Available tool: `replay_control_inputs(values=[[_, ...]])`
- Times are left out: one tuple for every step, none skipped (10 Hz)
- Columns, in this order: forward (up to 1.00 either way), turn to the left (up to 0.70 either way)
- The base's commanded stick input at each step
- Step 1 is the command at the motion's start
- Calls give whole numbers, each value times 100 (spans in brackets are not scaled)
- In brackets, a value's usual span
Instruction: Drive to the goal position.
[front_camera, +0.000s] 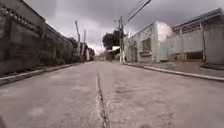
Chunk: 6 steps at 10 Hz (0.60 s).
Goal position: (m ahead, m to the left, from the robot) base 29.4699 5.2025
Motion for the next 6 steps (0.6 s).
replay_control_inputs(values=[[100, 0], [100, 0], [100, 0], [100, 0], [100, 0], [100, 0]])
